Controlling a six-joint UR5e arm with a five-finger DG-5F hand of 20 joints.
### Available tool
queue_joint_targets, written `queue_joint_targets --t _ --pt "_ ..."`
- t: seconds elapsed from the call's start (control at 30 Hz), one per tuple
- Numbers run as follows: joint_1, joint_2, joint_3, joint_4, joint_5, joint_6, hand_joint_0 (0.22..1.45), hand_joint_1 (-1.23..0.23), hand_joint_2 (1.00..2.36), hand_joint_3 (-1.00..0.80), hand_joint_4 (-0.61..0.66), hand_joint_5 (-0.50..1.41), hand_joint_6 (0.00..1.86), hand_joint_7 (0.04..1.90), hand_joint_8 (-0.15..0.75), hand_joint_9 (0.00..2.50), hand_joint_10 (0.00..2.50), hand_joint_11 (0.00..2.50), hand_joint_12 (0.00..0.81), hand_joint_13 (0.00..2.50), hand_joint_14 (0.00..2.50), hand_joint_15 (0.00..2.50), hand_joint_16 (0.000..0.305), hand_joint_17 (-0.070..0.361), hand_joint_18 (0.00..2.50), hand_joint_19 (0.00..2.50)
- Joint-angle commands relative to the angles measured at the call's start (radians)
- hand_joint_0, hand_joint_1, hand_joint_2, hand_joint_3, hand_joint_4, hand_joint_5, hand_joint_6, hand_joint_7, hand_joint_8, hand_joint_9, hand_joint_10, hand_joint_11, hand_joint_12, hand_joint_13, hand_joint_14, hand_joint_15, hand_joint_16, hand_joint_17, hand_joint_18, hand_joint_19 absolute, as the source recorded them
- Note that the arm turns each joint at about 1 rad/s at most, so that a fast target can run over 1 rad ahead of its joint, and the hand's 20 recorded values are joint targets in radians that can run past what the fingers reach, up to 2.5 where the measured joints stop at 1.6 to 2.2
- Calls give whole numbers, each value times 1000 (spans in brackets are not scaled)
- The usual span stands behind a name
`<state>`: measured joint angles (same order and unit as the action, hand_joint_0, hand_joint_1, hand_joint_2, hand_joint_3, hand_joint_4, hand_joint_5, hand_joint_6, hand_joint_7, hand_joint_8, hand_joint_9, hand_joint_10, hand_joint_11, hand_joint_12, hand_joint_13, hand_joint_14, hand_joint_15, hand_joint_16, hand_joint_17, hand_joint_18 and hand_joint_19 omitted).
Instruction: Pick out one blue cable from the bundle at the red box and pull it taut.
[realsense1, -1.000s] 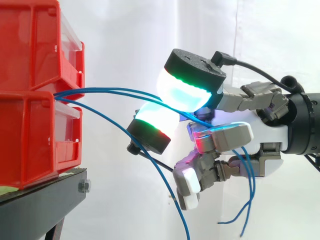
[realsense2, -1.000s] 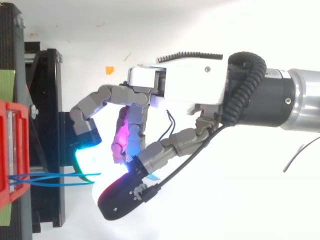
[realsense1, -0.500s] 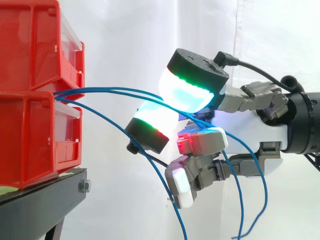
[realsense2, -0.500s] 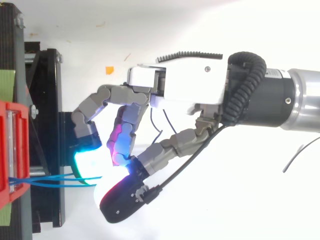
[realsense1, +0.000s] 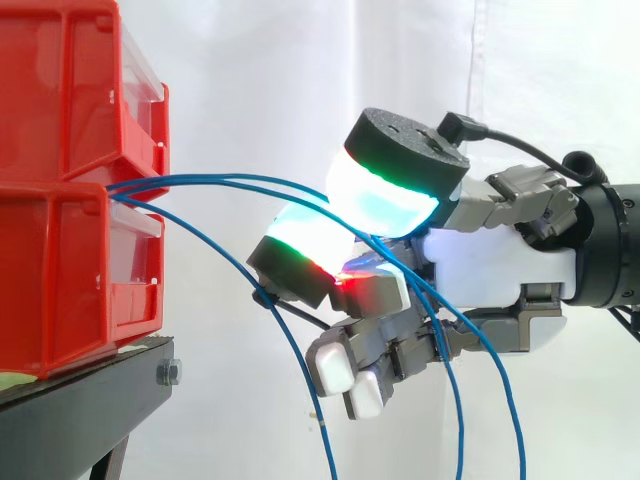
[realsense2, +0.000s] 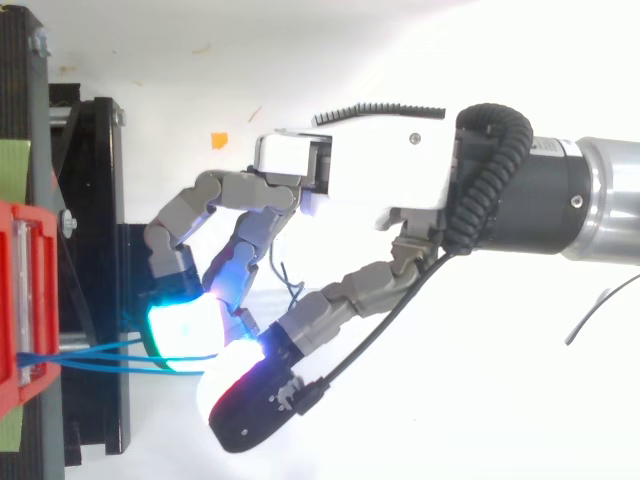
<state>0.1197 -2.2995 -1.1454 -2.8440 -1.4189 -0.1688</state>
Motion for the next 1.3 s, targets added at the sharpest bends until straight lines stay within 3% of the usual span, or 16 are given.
queue_joint_targets --t 0.0,0.3,0.57,0.87,1.03,1.27 --pt "0 0 1 0 -2 0 795 -986 1014 -344 -47 -234 937 1027 143 1108 28 1039 299 872 20 445 46 104 774 548" --pt "-5 0 3 -3 -3 0 800 -988 1013 -352 -52 -230 939 1034 139 1101 28 1028 298 846 18 435 47 105 772 544" --pt "-5 0 15 -22 -5 0 814 -959 1000 -500 -60 -225 938 1005 135 1130 29 1005 295 858 18 419 46 104 798 510" --pt "-5 0 29 -46 -6 3 637 -970 1000 -500 -32 -204 932 998 170 1255 28 1049 299 950 19 453 45 101 845 569" --pt "-6 0 32 -57 -6 6 545 -884 1000 -500 -10 -189 922 964 191 1330 28 1066 312 1017 19 466 47 106 892 604" --pt "-6 0 32 -54 -6 8 522 -742 1000 -500 0 -170 897 969 210 1410 29 1041 323 1061 19 477 49 110 920 624"
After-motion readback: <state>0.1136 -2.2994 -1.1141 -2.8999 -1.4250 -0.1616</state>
